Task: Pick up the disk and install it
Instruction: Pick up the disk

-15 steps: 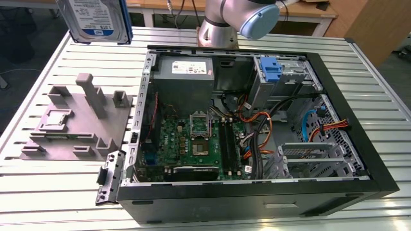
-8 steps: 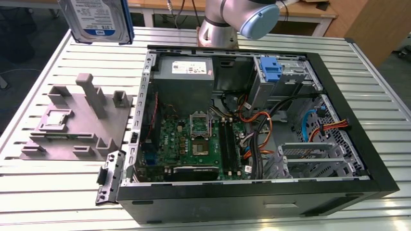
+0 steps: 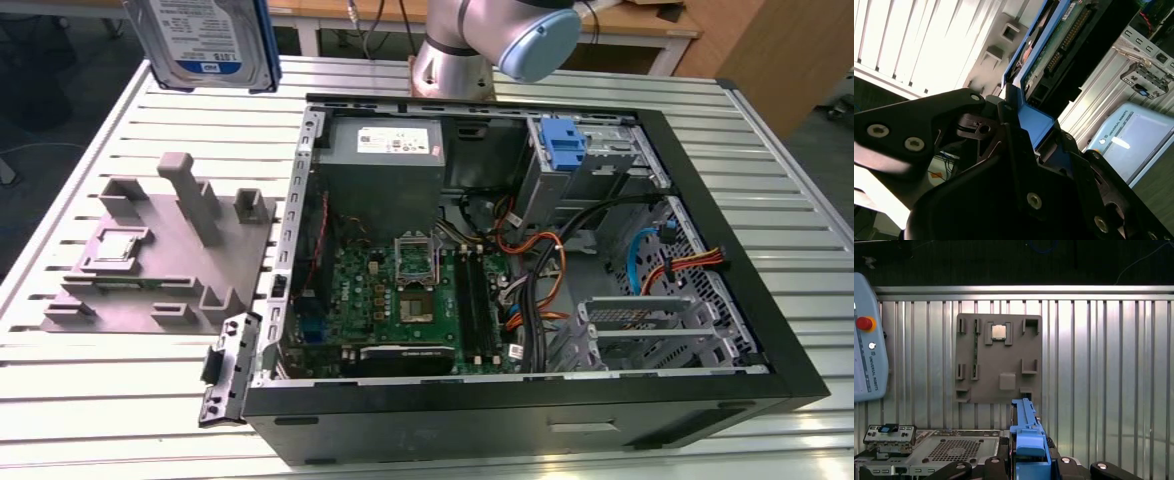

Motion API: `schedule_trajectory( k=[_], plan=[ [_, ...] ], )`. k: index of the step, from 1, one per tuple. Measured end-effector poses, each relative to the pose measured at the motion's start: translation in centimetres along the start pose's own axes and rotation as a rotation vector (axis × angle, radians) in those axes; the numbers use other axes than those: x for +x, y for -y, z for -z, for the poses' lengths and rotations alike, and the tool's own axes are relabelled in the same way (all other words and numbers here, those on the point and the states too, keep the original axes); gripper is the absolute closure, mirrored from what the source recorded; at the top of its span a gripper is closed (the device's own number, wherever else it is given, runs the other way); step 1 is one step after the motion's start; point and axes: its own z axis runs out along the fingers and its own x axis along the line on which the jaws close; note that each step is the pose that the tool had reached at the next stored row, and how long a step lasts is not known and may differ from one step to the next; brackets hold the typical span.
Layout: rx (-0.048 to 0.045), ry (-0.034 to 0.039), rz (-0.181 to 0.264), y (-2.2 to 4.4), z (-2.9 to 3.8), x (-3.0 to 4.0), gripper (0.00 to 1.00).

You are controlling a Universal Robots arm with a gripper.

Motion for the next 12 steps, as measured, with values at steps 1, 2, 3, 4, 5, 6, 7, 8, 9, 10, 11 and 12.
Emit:
schedule_trajectory(
  k=[1, 2, 3, 4, 5, 6, 7, 8, 9, 10, 11, 12],
  plan=[
    [0.0001, 0.0000, 0.000, 0.02, 0.00, 0.00, 0.63],
    [0.0001, 0.0000, 0.000, 0.03, -0.01, 0.00, 0.63],
    [0.0001, 0.0000, 0.000, 0.06, -0.01, 0.00, 0.63],
    [0.0001, 0.0001, 0.000, 0.09, -0.01, 0.00, 0.63],
    [0.0001, 0.0000, 0.000, 0.11, -0.01, 0.00, 0.63],
    [0.0001, 0.0001, 0.000, 0.12, -0.01, 0.00, 0.63],
    [0.0000, 0.0000, 0.000, 0.14, -0.01, 0.00, 0.63],
    [0.0001, 0.0000, 0.000, 0.15, -0.01, 0.00, 0.63],
    [0.0001, 0.0001, 0.000, 0.19, -0.01, 0.00, 0.63],
    [0.0001, 0.0000, 0.000, 0.20, -0.01, 0.00, 0.63],
    [0.0001, 0.0000, 0.000, 0.21, -0.01, 0.00, 0.63],
    [0.0002, 0.0001, 0.000, 0.22, -0.01, 0.00, 0.63]
  ],
)
